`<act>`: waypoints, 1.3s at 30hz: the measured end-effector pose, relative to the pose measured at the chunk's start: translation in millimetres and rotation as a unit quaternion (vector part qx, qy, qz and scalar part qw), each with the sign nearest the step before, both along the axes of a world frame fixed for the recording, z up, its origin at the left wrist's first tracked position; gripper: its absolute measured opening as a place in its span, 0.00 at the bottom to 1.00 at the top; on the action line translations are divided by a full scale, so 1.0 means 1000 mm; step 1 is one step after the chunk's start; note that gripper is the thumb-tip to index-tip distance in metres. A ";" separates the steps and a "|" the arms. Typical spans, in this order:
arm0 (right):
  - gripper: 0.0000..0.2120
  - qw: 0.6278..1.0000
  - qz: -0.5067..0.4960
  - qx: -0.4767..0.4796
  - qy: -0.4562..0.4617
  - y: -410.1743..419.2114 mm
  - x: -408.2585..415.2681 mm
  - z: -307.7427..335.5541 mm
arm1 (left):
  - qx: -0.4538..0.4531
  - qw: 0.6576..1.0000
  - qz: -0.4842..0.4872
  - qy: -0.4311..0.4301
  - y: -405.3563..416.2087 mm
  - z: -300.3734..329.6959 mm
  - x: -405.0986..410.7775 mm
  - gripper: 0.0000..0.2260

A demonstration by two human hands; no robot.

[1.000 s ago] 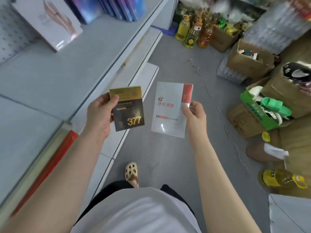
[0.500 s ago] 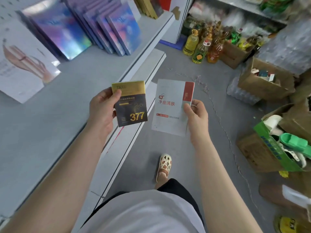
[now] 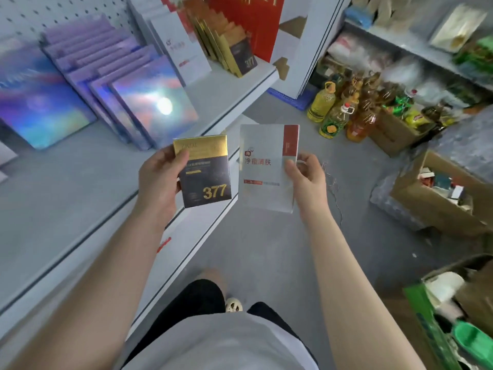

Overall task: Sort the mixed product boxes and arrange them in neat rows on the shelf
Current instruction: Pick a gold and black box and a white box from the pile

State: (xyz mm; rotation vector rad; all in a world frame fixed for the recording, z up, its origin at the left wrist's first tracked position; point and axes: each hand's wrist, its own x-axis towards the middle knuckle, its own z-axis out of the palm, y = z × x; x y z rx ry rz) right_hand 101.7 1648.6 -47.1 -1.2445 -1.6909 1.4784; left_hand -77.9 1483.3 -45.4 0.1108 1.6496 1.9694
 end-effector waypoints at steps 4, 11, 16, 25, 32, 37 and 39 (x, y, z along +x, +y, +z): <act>0.09 0.998 0.059 0.026 -0.010 0.066 -0.046 -0.006 | 0.002 0.999 0.046 0.028 0.048 -0.010 -0.033 0.07; 0.11 0.988 0.136 0.067 -0.022 0.161 -0.138 -0.003 | -0.003 0.991 0.089 0.095 0.137 0.002 -0.097 0.06; 0.11 0.979 0.189 0.077 -0.018 0.215 -0.203 0.001 | -0.009 0.987 0.120 0.106 0.181 0.014 -0.125 0.08; 0.11 0.901 0.424 0.083 0.023 0.273 -0.349 -0.006 | -0.033 0.975 0.210 0.071 0.224 -0.003 -0.142 0.08; 0.21 0.824 0.546 0.152 -0.013 0.280 -0.426 -0.010 | -0.026 0.933 0.356 0.039 0.264 -0.005 -0.131 0.07; 0.29 0.782 0.561 0.267 -0.038 0.275 -0.452 -0.012 | -0.030 0.908 0.417 0.019 0.279 -0.001 -0.132 0.07; 0.29 0.772 0.545 0.322 -0.056 0.271 -0.454 -0.013 | -0.038 0.906 0.421 0.019 0.282 -0.001 -0.134 0.10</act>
